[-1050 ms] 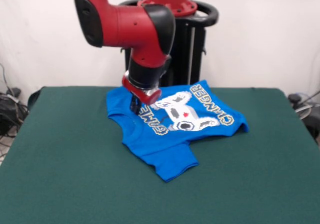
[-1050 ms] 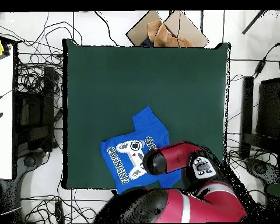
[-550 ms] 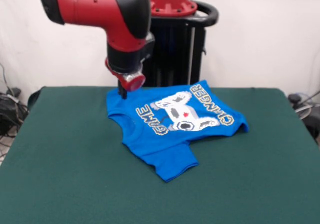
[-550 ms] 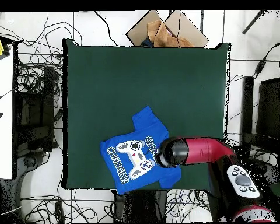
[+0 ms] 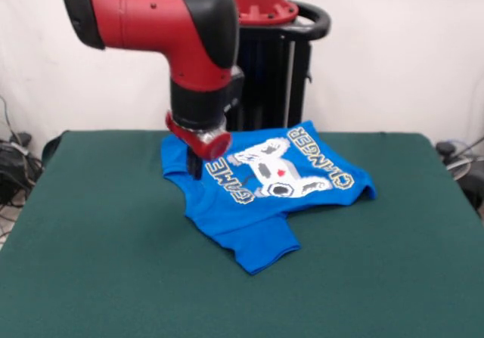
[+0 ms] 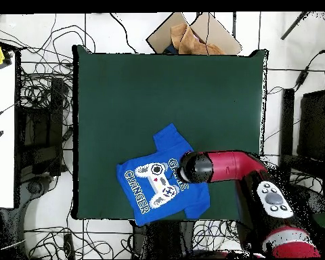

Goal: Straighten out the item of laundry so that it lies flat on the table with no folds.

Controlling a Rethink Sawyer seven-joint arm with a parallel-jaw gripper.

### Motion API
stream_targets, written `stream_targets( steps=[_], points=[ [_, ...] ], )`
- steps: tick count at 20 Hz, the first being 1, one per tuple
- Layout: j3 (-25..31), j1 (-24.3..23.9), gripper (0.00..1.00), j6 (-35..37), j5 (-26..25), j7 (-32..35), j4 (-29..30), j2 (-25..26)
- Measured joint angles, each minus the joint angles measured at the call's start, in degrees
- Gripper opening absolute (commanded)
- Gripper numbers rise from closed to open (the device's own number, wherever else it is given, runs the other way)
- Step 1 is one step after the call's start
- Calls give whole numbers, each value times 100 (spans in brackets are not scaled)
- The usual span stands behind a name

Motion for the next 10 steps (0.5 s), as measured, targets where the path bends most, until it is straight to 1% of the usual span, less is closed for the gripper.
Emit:
stream_targets(
  steps=[2,7,10],
  points=[
    [1,174,0,-266,0,0,-170,170],
    [-47,471,0,-635,-52,0,-457,469],
    [-93,568,0,-800,-131,0,-595,632]
  ],
)
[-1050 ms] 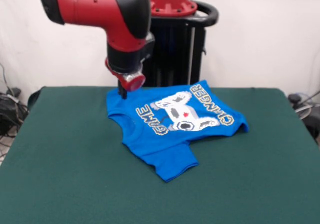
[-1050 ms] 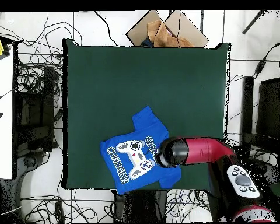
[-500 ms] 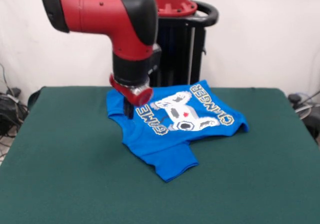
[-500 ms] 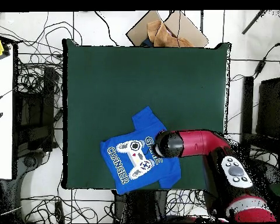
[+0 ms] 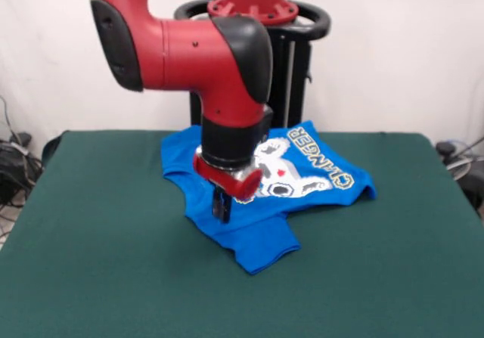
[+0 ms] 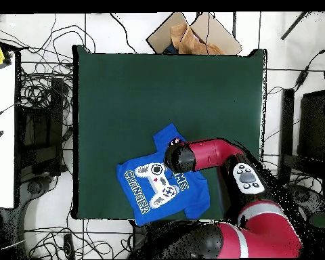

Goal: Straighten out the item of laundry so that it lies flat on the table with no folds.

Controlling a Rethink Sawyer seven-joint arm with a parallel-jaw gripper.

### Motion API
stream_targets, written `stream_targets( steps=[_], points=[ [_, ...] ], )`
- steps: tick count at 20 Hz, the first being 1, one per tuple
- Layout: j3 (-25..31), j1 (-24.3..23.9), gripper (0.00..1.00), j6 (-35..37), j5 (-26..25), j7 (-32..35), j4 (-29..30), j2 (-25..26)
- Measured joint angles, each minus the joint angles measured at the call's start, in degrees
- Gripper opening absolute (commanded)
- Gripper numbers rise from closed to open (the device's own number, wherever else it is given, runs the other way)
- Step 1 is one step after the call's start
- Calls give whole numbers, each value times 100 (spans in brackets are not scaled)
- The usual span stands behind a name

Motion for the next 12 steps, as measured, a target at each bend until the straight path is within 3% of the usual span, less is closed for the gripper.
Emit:
stream_targets(
  steps=[12],
  points=[
    [-776,887,0,-83,-143,0,-550,362]
  ],
)
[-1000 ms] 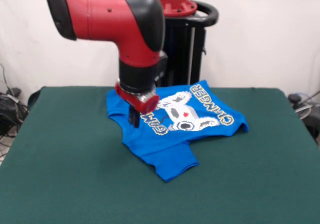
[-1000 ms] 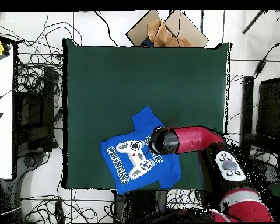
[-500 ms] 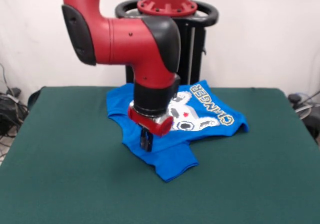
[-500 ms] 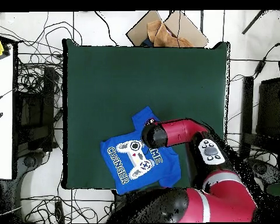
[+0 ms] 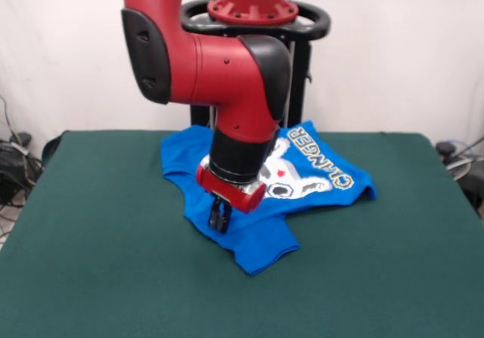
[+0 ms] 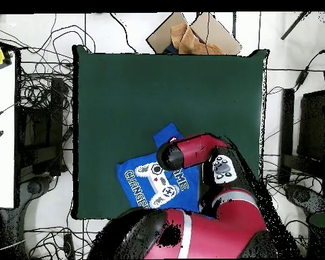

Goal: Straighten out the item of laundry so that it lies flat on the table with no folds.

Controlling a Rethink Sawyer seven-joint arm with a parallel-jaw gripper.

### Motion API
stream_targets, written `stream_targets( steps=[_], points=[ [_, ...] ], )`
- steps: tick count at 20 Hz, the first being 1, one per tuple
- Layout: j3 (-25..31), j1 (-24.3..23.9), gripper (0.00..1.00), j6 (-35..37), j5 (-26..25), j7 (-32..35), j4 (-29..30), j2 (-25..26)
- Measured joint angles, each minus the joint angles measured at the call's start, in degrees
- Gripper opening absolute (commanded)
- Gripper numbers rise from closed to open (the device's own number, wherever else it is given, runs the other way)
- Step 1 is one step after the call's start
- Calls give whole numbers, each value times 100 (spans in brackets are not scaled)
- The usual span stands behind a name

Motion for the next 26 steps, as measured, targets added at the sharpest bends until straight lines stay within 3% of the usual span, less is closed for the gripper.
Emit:
stream_targets(
  steps=[9,18,22,26],
  points=[
    [-180,214,0,154,-12,0,-199,86],
    [-1744,1792,0,-225,-426,190,-999,835],
    [-2385,2058,0,-668,-444,354,-1381,1275],
    [-2911,1969,0,-1286,-443,396,-1708,1671]
  ],
)
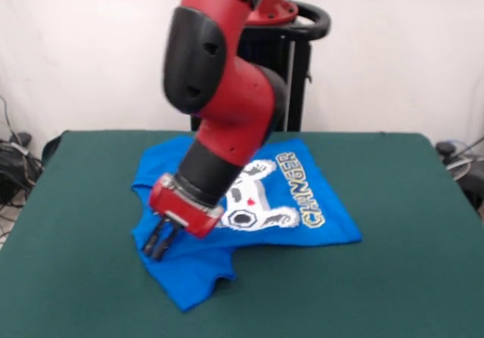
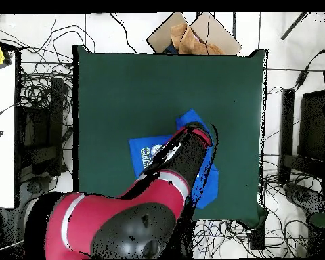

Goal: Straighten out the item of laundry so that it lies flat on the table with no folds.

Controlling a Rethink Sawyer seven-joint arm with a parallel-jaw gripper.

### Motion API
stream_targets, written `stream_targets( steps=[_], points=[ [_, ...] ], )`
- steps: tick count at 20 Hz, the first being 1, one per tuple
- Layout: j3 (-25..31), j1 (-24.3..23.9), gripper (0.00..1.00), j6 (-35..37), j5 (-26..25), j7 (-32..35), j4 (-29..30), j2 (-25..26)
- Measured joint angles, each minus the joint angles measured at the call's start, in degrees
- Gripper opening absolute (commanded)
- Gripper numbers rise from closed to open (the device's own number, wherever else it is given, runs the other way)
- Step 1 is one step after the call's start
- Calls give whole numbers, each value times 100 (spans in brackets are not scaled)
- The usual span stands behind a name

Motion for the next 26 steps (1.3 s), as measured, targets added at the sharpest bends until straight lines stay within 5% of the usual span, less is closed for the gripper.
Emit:
stream_targets(
  steps=[9,16,21,26],
  points=[
    [293,-862,0,-271,169,-14,27,-206],
    [2158,-2936,0,800,847,-439,994,-1404],
    [3022,-3891,0,1654,1223,-863,1742,-1974],
    [3355,-4035,0,1904,1299,-1044,2140,-2275]
  ],
)
